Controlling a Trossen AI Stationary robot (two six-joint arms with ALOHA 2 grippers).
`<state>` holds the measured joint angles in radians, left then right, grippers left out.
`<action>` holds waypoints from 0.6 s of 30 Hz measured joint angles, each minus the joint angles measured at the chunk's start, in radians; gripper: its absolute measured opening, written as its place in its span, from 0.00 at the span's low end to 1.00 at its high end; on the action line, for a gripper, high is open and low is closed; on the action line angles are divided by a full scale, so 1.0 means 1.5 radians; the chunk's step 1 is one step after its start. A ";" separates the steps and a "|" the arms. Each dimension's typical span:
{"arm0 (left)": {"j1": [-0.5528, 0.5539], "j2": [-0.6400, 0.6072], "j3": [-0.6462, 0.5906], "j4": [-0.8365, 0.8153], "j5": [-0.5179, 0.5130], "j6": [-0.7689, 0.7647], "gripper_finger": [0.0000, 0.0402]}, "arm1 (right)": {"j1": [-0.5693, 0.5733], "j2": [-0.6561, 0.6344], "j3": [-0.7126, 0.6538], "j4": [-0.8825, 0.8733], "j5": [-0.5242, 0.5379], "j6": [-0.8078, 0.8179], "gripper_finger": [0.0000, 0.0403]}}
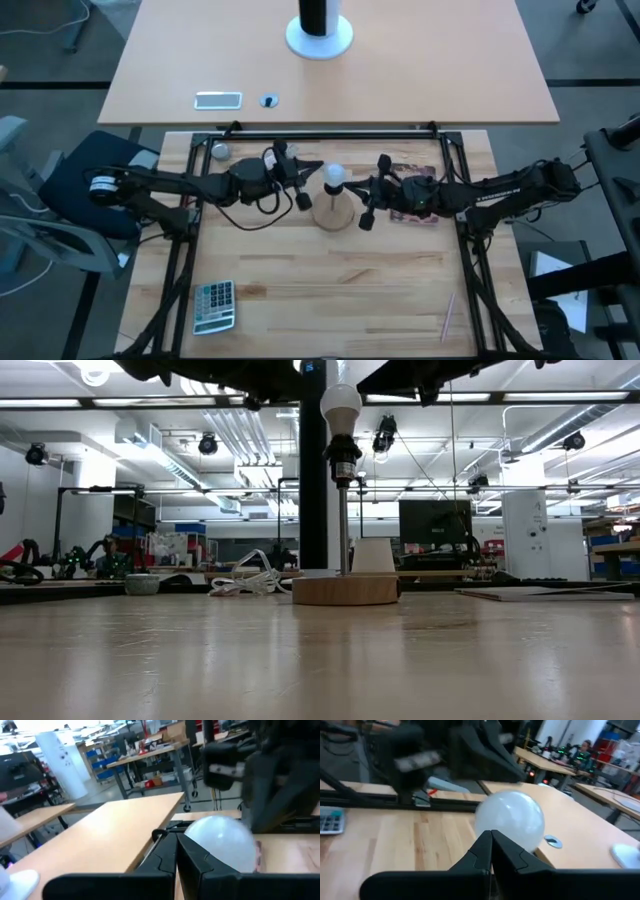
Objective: Screw lightbulb
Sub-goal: Remove the lightbulb from the lamp
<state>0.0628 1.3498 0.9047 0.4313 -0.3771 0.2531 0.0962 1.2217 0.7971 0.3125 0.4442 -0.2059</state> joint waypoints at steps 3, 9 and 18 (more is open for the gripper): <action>-0.001 0.010 0.000 0.000 0.001 -0.001 0.00 | -0.002 0.003 0.000 0.005 0.001 0.001 0.01; 0.000 0.012 0.000 -0.001 0.073 -0.005 0.00 | -0.005 0.003 0.000 0.004 -0.001 -0.001 0.01; -0.015 0.001 0.001 -0.008 0.132 -0.014 0.00 | -0.010 0.003 0.000 0.004 0.065 -0.001 0.01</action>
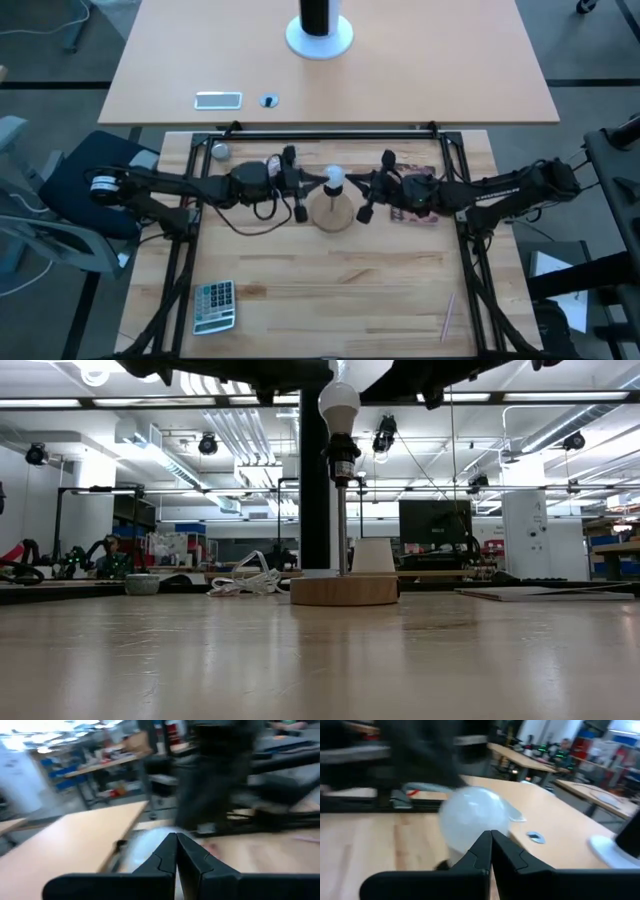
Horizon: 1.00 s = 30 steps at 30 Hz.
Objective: Screw lightbulb
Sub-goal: Remove the lightbulb from the lamp
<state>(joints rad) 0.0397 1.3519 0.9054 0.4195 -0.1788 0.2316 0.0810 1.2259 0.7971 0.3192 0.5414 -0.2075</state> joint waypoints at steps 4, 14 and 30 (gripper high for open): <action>-0.007 -0.012 -0.001 -0.013 -0.003 -0.009 0.00 | 0.000 -0.002 0.000 -0.009 0.010 -0.002 0.01; -0.007 -0.016 0.000 -0.009 -0.134 -0.008 0.00 | 0.040 -0.010 0.000 -0.012 -0.004 -0.032 0.01; -0.012 0.008 0.000 -0.008 -0.063 -0.020 0.00 | 0.022 -0.009 0.000 0.000 -0.048 -0.016 0.01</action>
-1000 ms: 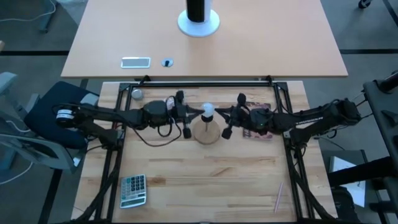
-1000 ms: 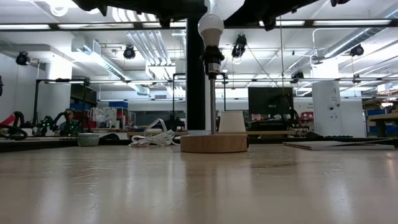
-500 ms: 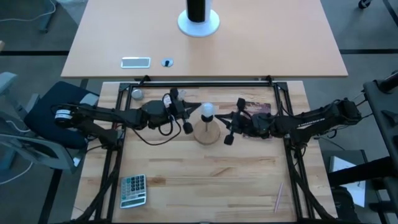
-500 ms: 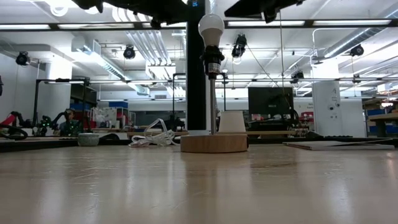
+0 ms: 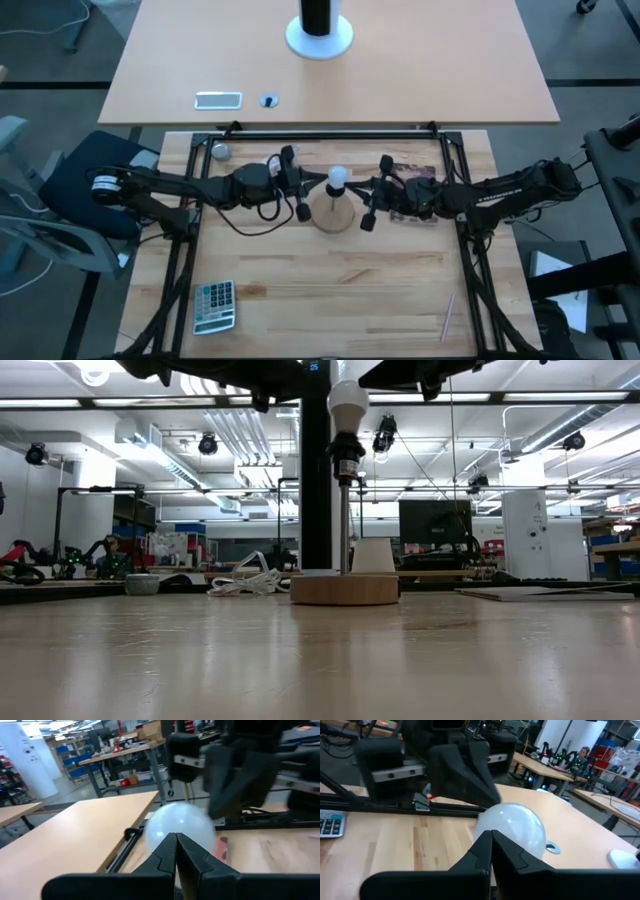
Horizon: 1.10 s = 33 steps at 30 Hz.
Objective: Screw lightbulb
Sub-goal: Remove the lightbulb from the lamp
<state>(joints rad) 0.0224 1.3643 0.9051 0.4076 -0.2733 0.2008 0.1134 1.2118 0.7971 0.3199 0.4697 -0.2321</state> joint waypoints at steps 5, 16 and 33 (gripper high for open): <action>-0.014 0.000 0.000 -0.002 0.007 0.000 0.00 | -0.001 0.000 0.000 -0.001 0.002 0.000 0.01; -0.022 -0.015 0.000 0.016 -0.012 0.016 0.00 | 0.012 -0.004 0.000 -0.001 0.003 -0.019 0.01; -0.010 0.001 0.000 0.013 -0.053 0.041 0.00 | -0.005 0.001 0.000 -0.003 -0.001 -0.003 0.01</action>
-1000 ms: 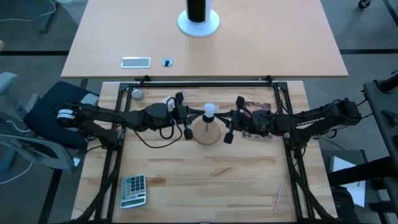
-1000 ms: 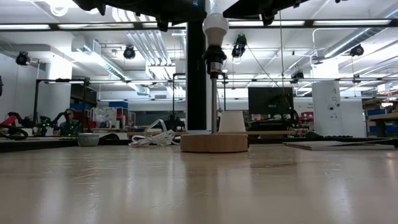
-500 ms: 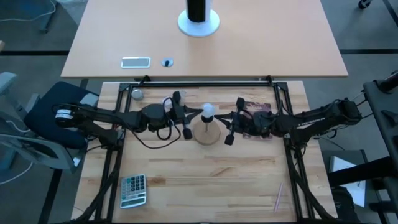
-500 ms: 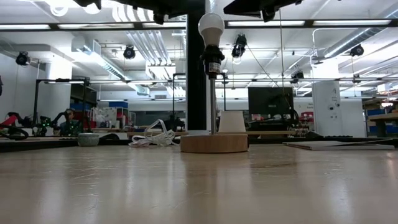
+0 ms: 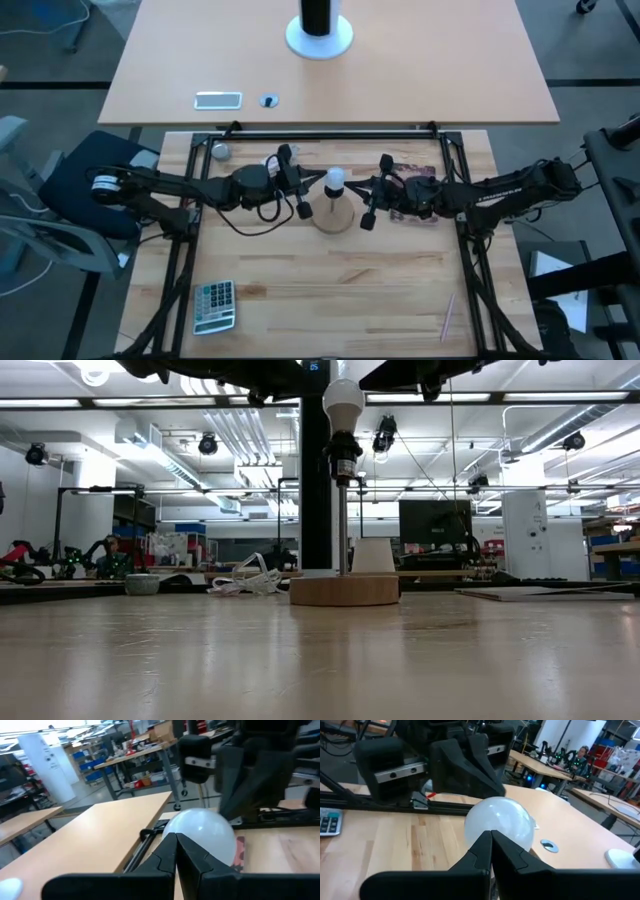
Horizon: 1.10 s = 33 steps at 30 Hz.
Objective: Screw lightbulb
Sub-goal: Remove the lightbulb from the lamp
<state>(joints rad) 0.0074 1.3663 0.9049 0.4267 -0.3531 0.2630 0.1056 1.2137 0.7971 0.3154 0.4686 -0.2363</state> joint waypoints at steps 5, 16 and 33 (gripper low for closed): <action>-0.002 0.000 0.000 0.000 0.009 -0.009 0.00 | -0.005 0.000 0.000 -0.001 0.001 -0.004 0.01; -0.006 -0.013 0.000 -0.005 0.032 -0.030 0.00 | -0.006 0.000 0.000 0.005 0.034 -0.034 0.01; -0.003 -0.006 0.000 -0.001 -0.033 -0.029 0.00 | 0.016 -0.005 0.000 0.001 -0.025 -0.009 0.01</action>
<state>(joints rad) 0.0029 1.3571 0.9051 0.4257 -0.4026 0.2202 0.1295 1.2056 0.7971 0.3175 0.4309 -0.2504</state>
